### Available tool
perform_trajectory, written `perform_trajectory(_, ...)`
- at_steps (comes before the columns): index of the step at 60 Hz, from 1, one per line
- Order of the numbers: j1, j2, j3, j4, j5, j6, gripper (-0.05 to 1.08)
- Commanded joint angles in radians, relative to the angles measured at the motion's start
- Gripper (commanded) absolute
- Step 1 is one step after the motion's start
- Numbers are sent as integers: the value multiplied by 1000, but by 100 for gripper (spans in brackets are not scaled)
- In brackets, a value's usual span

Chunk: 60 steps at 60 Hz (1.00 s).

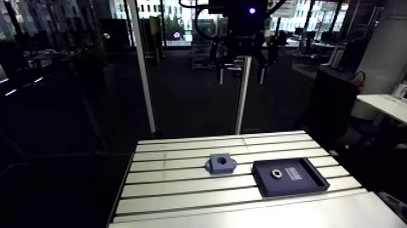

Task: Pick up the bearing and press it into the housing until flush.

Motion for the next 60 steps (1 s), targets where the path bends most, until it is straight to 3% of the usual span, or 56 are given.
perform_trajectory(1,44,60,-61,51,-6,-49,1)
perform_trajectory(40,49,64,-63,48,-6,-48,1)
perform_trajectory(51,46,67,-66,43,-15,-52,1)
perform_trajectory(60,26,67,-51,40,-17,-135,1)
